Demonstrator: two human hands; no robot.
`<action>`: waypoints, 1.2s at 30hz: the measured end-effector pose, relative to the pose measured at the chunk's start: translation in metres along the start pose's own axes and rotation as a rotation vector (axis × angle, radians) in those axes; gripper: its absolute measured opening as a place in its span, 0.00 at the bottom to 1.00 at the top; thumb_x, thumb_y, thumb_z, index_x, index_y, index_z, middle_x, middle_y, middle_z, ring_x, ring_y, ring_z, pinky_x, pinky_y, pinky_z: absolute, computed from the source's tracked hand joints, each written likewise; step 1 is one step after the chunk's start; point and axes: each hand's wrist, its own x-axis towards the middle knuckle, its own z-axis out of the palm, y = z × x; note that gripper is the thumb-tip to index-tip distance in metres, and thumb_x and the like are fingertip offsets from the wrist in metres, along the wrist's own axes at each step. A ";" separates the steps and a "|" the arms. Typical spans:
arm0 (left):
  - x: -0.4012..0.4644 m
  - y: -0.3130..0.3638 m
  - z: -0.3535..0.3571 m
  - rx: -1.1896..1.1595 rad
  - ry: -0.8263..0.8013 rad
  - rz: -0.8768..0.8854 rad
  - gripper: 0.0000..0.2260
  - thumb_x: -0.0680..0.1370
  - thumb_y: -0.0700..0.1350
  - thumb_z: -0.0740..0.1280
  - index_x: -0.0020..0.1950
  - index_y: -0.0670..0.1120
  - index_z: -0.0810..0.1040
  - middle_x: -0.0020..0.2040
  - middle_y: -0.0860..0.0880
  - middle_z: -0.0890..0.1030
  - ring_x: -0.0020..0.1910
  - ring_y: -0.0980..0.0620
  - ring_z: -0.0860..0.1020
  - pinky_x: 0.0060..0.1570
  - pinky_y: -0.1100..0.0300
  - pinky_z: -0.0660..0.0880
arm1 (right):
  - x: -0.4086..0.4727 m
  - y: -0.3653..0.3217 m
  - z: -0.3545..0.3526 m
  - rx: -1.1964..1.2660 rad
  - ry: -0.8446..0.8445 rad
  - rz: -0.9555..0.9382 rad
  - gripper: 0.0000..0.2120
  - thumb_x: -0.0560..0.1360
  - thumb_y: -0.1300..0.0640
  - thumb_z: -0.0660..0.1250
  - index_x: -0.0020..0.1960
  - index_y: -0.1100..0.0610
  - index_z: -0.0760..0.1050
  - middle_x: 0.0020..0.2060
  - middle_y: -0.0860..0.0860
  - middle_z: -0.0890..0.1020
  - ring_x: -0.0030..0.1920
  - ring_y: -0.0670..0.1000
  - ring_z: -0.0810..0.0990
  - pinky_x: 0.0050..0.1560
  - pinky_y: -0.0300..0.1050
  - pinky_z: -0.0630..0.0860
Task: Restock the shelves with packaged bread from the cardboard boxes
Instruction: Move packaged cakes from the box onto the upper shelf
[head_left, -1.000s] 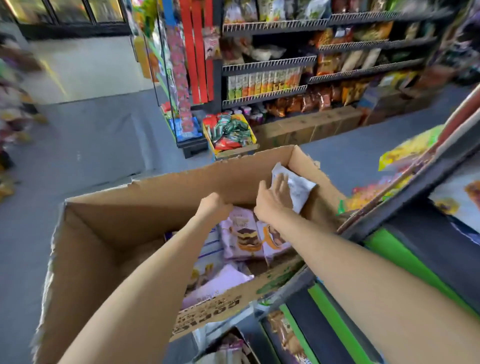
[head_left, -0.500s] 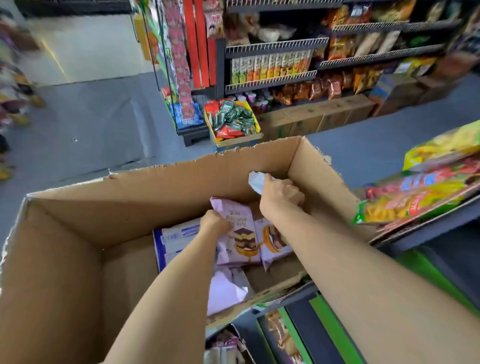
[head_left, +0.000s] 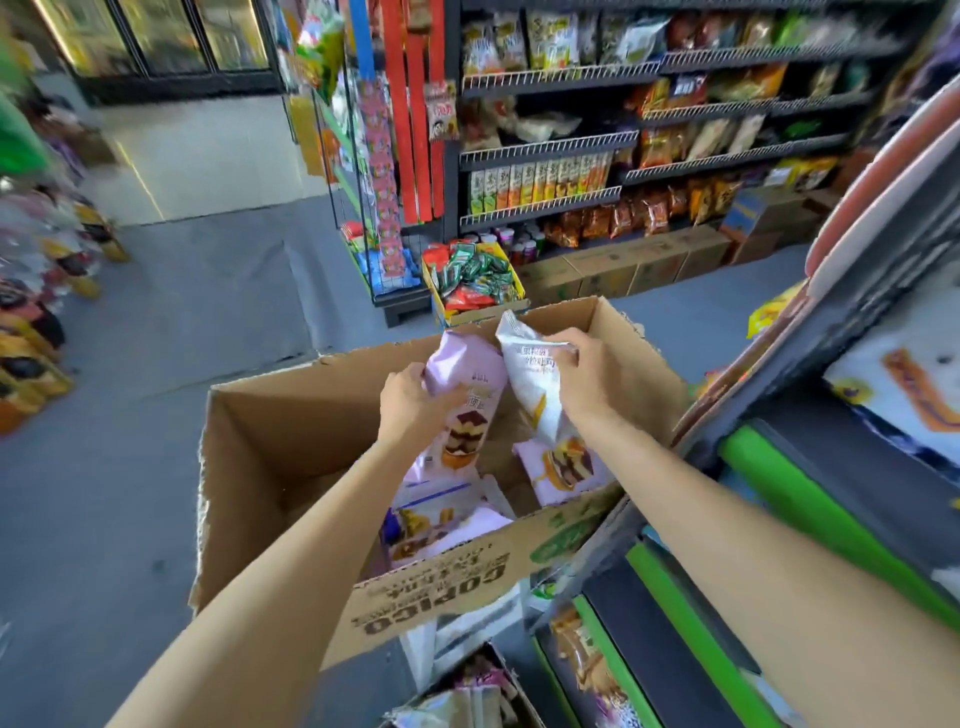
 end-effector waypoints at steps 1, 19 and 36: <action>-0.010 0.004 -0.015 -0.043 0.013 0.039 0.16 0.72 0.50 0.72 0.42 0.38 0.72 0.38 0.44 0.77 0.36 0.46 0.74 0.36 0.55 0.72 | -0.010 -0.013 -0.014 0.065 0.044 -0.028 0.12 0.76 0.67 0.58 0.50 0.60 0.80 0.41 0.62 0.80 0.38 0.54 0.72 0.35 0.45 0.60; -0.189 0.125 -0.137 -0.702 -0.937 0.131 0.22 0.70 0.58 0.66 0.55 0.43 0.80 0.48 0.41 0.84 0.44 0.44 0.83 0.48 0.52 0.79 | -0.164 -0.117 -0.182 0.876 0.199 0.213 0.10 0.82 0.58 0.54 0.46 0.57 0.72 0.38 0.52 0.76 0.37 0.46 0.78 0.29 0.33 0.73; -0.206 0.215 -0.034 -0.423 -0.288 0.613 0.26 0.69 0.64 0.66 0.40 0.39 0.69 0.37 0.37 0.75 0.35 0.42 0.74 0.35 0.49 0.69 | -0.127 -0.021 -0.289 0.845 0.548 0.347 0.14 0.69 0.71 0.70 0.38 0.55 0.70 0.45 0.58 0.80 0.37 0.53 0.77 0.40 0.46 0.75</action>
